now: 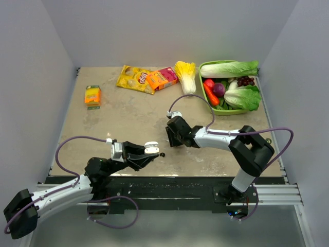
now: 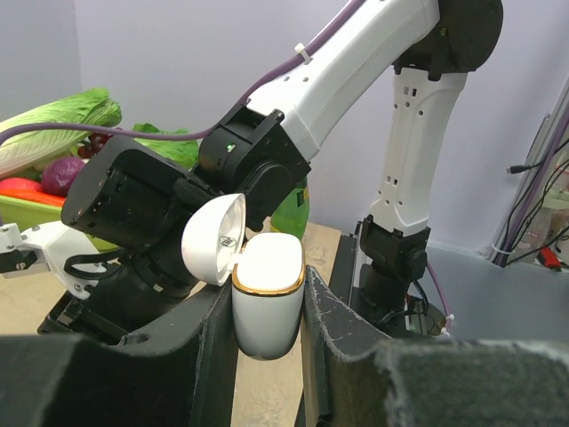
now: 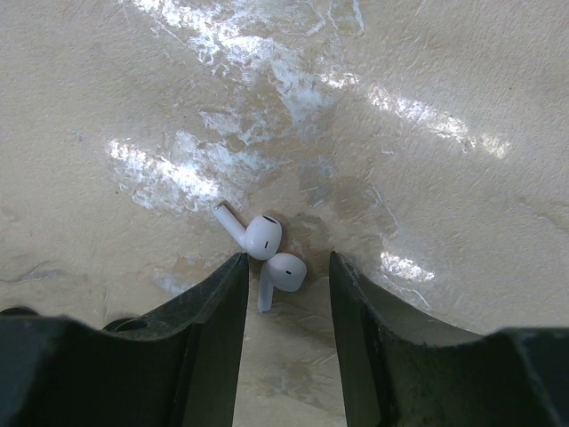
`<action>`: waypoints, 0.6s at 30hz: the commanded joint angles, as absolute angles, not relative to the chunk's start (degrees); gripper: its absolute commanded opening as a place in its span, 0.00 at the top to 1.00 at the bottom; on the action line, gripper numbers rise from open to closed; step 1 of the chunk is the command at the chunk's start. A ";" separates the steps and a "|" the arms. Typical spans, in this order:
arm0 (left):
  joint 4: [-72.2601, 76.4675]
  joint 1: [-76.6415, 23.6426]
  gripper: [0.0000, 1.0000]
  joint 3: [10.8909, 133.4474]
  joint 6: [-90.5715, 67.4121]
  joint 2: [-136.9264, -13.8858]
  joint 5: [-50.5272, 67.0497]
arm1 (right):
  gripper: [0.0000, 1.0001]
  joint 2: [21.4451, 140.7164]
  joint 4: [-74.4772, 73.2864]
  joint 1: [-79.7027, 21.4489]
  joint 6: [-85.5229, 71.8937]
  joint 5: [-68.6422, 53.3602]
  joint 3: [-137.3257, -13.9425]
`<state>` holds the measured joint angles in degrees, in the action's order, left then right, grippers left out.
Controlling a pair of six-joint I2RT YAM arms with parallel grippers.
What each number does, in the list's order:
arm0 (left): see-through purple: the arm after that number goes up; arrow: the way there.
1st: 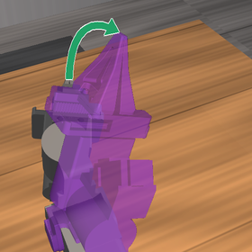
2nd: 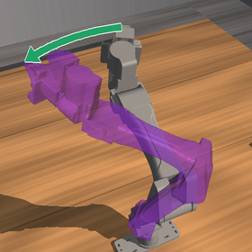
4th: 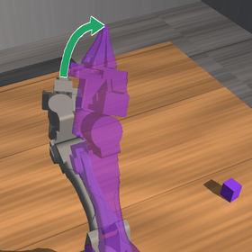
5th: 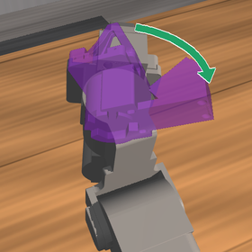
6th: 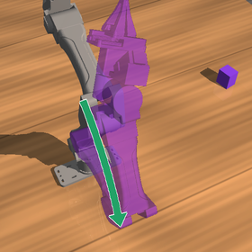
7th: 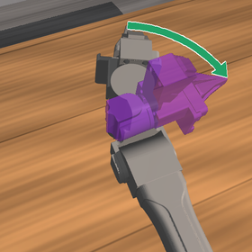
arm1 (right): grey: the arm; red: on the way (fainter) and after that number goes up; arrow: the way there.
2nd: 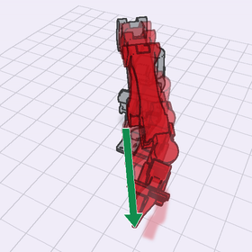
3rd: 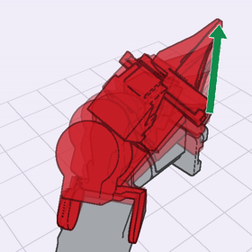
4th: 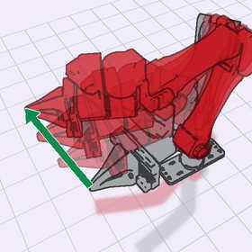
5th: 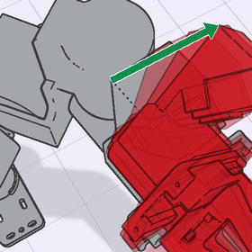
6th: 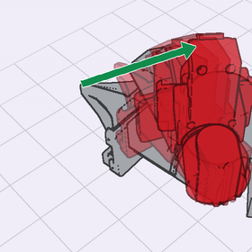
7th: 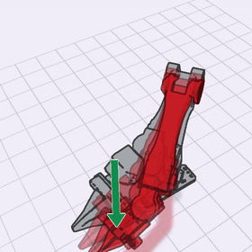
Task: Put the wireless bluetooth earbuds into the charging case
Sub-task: Pick up the earbud from the center of the board.
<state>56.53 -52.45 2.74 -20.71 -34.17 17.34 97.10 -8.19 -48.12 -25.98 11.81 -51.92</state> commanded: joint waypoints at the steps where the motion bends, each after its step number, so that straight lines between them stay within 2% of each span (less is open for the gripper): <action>1: 61.00 -52.12 1.00 -6.24 -22.15 -34.28 17.93 | 0.55 98.17 -12.83 -49.04 -28.03 12.57 -50.54; 13: 60.03 -52.12 1.00 -6.42 -21.97 -32.87 18.02 | 0.59 99.75 -13.62 -50.53 -28.48 12.39 -51.06; 18: 60.21 -52.12 1.00 -6.42 -22.15 -33.14 18.28 | 0.64 100.46 -13.36 -50.80 -28.48 11.95 -51.07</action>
<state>56.97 -52.45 2.74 -21.54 -33.26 17.58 97.38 -8.80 -50.00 -26.65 14.09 -52.01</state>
